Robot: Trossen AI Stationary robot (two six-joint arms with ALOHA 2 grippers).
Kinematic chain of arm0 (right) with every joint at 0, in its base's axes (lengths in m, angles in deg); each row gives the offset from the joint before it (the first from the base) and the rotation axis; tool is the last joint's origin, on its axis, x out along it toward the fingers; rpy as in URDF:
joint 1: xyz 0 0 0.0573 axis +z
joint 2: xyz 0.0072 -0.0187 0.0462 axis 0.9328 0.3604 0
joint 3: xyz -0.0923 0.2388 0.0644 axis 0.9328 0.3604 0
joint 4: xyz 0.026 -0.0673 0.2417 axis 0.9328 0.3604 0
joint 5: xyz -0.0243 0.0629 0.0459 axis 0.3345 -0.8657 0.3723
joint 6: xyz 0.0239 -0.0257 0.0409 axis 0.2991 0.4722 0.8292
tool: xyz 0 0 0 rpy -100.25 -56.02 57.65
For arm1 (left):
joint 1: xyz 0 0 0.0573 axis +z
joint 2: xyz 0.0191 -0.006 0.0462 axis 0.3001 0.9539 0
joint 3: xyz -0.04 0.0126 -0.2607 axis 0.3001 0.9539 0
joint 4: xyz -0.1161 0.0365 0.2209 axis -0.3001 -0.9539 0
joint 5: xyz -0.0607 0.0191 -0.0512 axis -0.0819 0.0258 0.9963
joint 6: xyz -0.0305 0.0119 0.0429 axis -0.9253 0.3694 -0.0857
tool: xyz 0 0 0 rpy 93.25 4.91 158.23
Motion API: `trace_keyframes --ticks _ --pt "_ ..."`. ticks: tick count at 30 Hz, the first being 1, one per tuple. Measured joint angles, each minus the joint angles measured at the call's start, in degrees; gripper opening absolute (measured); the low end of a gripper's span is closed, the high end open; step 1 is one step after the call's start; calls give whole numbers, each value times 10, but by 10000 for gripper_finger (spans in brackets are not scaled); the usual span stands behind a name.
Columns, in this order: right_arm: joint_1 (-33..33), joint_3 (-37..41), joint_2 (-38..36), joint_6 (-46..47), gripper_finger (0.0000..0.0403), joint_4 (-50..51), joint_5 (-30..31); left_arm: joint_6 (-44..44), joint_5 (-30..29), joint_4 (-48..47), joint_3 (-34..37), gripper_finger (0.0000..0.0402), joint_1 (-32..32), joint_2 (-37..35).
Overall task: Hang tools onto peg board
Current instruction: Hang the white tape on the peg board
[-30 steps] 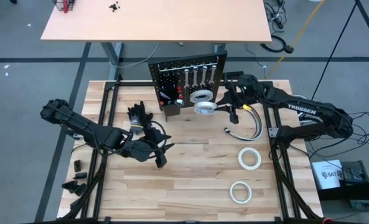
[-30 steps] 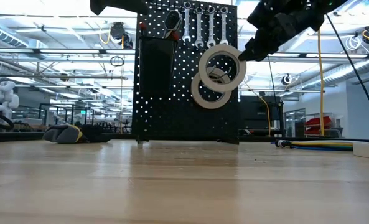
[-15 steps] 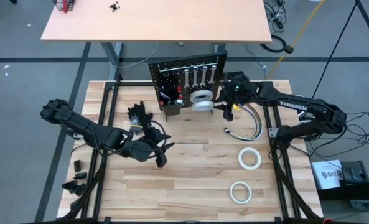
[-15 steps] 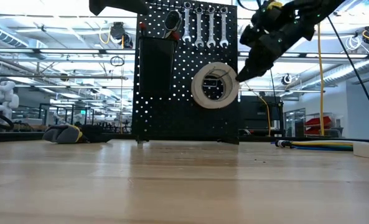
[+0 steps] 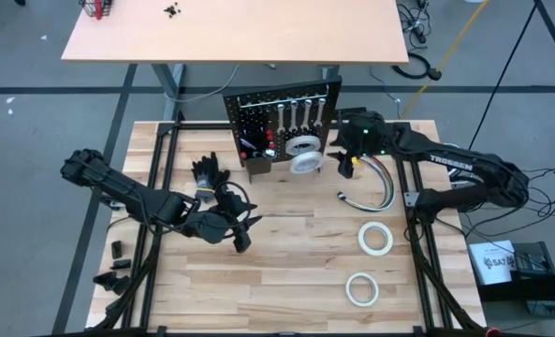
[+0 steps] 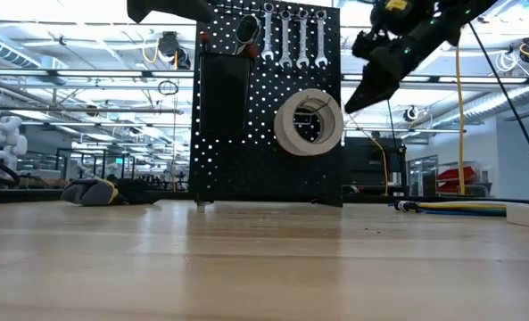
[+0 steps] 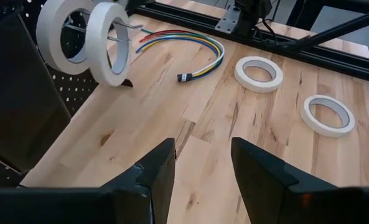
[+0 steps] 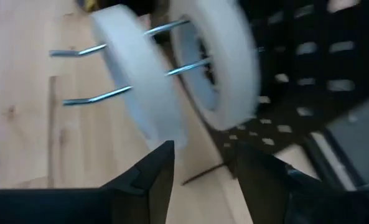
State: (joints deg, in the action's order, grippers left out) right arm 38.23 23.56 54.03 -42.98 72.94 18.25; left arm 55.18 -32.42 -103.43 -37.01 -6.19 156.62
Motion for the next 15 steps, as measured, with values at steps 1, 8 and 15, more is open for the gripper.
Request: trace_keyframes --ticks 1,8,15 --pt "0 0 -10 0 157 1 9 0 0 0 0 160 0 0" --pt "11 0 -72 85 143 -17 -15 3 0 0 0 160 -1 0" --pt "79 0 -59 138 97 -101 -53 21 0 1 0 160 -1 0"
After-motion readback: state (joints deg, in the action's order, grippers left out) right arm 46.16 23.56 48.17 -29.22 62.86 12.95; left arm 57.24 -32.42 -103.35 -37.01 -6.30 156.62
